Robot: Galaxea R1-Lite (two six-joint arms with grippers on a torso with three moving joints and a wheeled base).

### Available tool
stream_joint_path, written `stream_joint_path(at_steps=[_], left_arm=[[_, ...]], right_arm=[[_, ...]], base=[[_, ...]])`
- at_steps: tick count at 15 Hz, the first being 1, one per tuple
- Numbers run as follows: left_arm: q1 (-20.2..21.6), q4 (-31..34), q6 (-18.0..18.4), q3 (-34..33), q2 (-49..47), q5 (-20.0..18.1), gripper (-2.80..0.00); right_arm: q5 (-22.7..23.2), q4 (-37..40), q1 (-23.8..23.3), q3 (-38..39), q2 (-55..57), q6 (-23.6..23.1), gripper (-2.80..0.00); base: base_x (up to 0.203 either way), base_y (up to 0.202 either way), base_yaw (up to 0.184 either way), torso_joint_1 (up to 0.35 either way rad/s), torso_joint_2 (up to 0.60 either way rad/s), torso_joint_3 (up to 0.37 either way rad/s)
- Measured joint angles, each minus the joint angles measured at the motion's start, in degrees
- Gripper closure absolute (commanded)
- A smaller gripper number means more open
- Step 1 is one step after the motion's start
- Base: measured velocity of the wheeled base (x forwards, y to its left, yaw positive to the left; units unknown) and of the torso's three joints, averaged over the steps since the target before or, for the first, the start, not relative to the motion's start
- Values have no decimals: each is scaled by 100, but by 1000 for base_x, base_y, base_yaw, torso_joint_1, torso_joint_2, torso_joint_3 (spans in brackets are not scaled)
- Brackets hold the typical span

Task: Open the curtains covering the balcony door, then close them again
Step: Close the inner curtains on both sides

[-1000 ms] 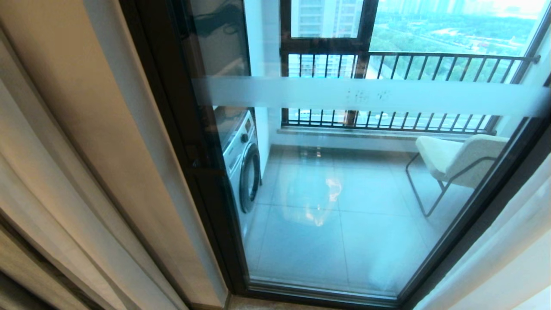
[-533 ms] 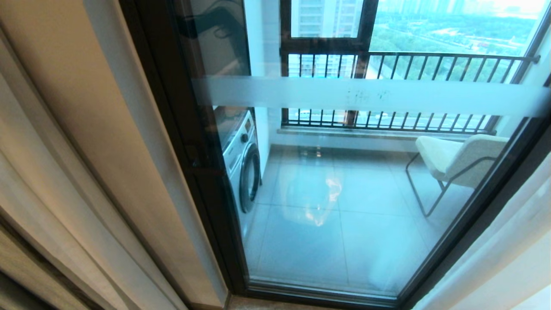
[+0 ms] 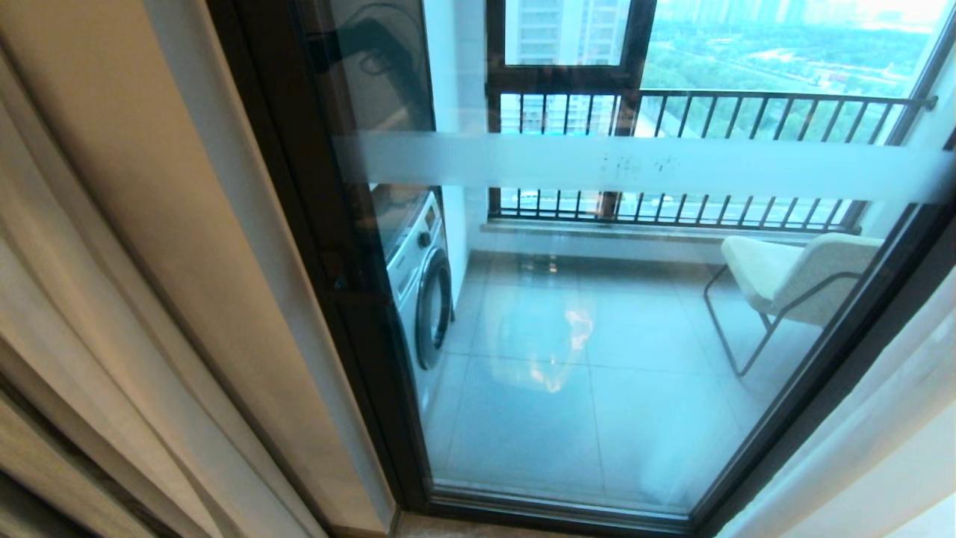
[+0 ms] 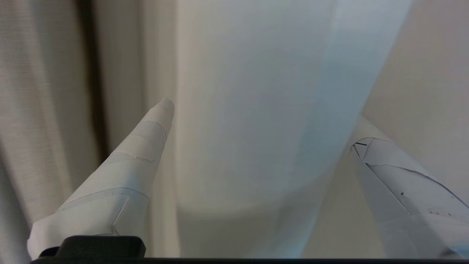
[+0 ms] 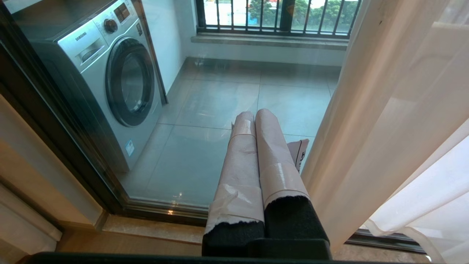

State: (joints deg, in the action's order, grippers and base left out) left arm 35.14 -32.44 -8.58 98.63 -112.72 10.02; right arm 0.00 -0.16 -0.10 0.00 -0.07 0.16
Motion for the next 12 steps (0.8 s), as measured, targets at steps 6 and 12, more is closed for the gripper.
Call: stream_joint_path(at_steps=[6, 12], left_arm=[[-115, -111, 19, 154, -158, 9, 0], [-134, -232, 40, 126, -125, 30, 0]], right_arm=[[0, 0, 0, 0, 0, 2, 0], [0, 0, 0, 0, 0, 0, 0]], base=[[0, 0, 0, 0, 0, 0], [0, 0, 0, 0, 0, 0]])
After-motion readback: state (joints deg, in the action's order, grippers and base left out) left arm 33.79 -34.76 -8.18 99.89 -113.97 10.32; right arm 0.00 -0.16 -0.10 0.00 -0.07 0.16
